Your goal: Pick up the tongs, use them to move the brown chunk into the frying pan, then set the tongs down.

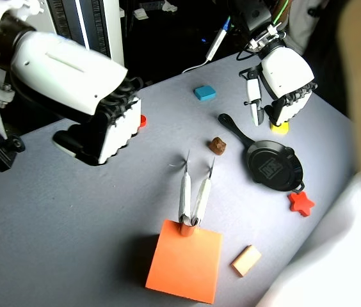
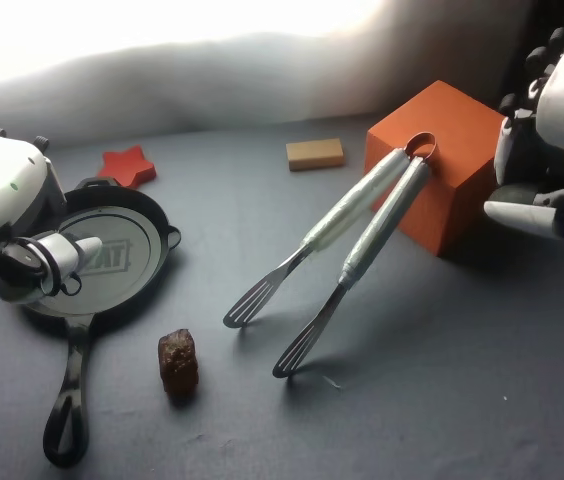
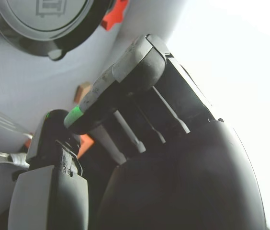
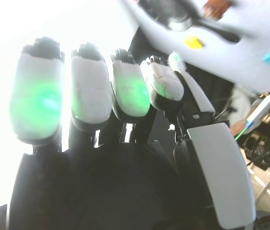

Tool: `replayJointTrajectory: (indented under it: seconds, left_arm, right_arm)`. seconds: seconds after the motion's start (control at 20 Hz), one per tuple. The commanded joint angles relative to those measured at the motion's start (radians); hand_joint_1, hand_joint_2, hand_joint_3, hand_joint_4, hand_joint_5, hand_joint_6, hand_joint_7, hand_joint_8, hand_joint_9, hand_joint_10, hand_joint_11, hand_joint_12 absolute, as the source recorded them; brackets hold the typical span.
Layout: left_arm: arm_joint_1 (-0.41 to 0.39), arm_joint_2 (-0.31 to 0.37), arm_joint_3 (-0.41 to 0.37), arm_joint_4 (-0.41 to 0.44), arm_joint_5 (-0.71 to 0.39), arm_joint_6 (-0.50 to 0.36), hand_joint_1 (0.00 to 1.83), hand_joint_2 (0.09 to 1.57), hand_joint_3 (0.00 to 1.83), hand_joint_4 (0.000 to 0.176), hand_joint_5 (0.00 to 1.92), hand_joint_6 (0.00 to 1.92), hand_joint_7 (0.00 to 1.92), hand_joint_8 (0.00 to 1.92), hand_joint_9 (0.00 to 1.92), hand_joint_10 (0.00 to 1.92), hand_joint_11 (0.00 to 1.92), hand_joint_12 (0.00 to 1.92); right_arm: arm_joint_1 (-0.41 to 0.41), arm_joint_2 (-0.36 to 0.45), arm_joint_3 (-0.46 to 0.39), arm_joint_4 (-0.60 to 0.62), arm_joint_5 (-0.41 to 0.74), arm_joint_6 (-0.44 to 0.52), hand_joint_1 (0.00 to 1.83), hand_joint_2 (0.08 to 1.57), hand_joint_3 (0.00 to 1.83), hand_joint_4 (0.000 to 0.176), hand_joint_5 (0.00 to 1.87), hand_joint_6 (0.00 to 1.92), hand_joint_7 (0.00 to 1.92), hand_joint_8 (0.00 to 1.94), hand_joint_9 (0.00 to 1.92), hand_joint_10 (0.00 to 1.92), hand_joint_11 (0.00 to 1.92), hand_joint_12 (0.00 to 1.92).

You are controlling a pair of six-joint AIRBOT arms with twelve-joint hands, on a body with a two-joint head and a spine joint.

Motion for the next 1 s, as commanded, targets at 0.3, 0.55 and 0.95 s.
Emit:
replayJointTrajectory:
  seconds: [0.3,0.55,0.95]
  left_arm:
    - [-0.008,0.011,0.000,0.067,-0.108,-0.046,0.25,1.32,0.01,0.000,0.30,0.03,0.41,0.00,0.36,0.21,0.00,1.31]
    - [-0.008,0.014,-0.015,0.066,-0.094,-0.032,0.22,1.33,0.00,0.000,0.32,0.01,0.35,0.00,0.35,0.08,0.00,1.16]
    - [-0.035,0.014,-0.017,0.015,-0.095,-0.016,0.16,1.33,0.00,0.000,0.25,0.00,0.27,0.01,0.30,0.03,0.00,1.09]
  right_arm:
    - [-0.056,-0.028,0.013,-0.087,0.121,-0.042,0.73,0.93,0.01,0.000,0.01,0.00,0.05,0.00,0.05,0.01,0.00,0.15]
    - [-0.052,-0.118,0.067,-0.087,0.094,-0.051,0.77,0.90,0.00,0.000,0.00,0.00,0.04,0.00,0.03,0.00,0.00,0.11]
    - [0.042,-0.325,0.258,-0.091,-0.130,0.000,1.01,0.79,0.00,0.000,0.00,0.00,0.00,0.00,0.00,0.00,0.00,0.00]
